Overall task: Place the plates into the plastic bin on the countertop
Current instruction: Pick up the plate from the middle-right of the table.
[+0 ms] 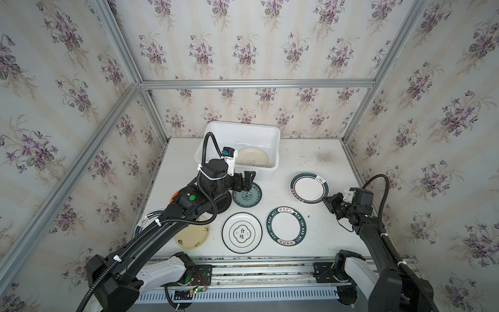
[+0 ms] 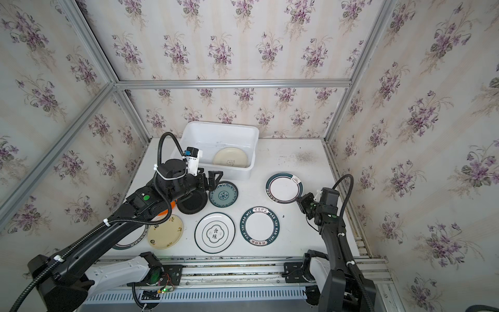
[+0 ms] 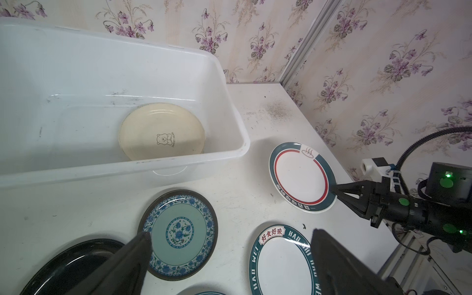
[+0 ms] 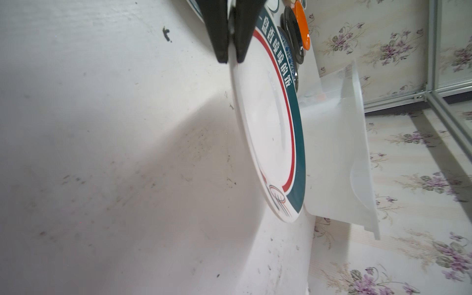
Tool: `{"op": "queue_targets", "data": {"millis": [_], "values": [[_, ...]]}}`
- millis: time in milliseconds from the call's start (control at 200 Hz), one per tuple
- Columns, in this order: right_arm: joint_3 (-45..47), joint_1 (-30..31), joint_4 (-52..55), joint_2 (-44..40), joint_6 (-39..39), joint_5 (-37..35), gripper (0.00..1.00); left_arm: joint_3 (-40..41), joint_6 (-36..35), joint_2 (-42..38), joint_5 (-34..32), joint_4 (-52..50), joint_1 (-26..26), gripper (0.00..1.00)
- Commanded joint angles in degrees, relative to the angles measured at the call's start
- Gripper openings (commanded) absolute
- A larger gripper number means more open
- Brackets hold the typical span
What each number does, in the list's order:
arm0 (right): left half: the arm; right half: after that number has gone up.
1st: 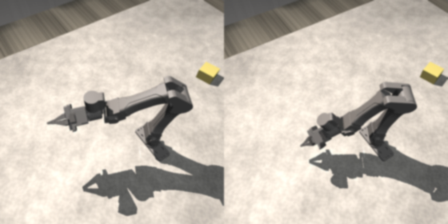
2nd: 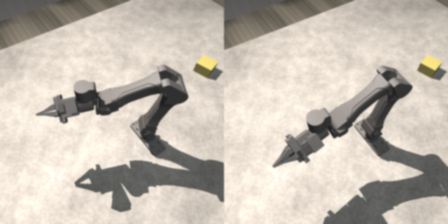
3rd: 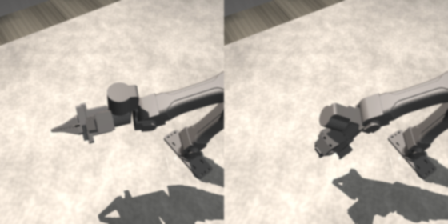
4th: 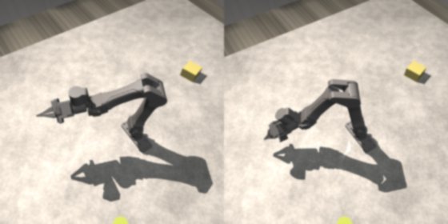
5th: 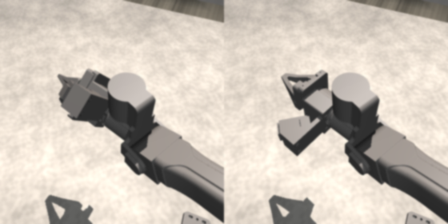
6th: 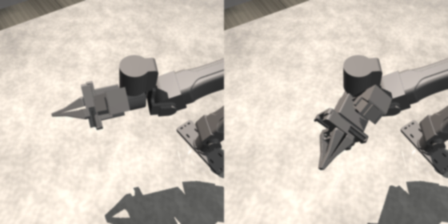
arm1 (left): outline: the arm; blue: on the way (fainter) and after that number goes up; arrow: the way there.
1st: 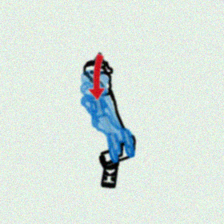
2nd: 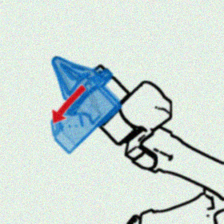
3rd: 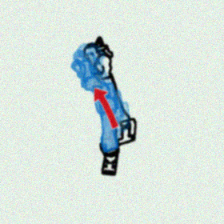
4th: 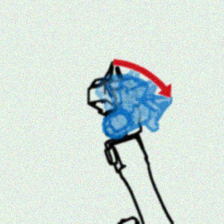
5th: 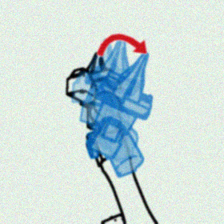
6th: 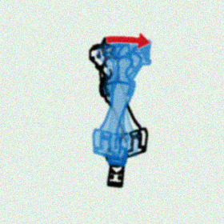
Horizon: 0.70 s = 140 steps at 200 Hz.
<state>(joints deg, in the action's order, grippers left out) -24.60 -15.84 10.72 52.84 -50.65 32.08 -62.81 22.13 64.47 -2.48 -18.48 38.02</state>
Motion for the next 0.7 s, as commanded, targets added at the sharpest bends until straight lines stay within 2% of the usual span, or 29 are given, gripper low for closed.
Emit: {"op": "queue_targets", "data": {"millis": [0, 300, 695], "values": [[0.14, 0.02, -6.32, -1.48, -3.37, 4.72, 0.00, -1.21, 0.98, 0.97, 1.22, 1.79, 0.88, 0.99], [1.47, 0.06, -15.23, -1.25, -8.79, 9.68, 0.00, -3.45, 2.14, 5.57, 2.62, 3.84, 5.50, 0.99], [2.94, 0.05, -27.45, -1.84, -15.80, 13.89, 0.00, -7.18, 4.01, 13.22, 7.19, 6.63, 8.50, 0.99]]}}
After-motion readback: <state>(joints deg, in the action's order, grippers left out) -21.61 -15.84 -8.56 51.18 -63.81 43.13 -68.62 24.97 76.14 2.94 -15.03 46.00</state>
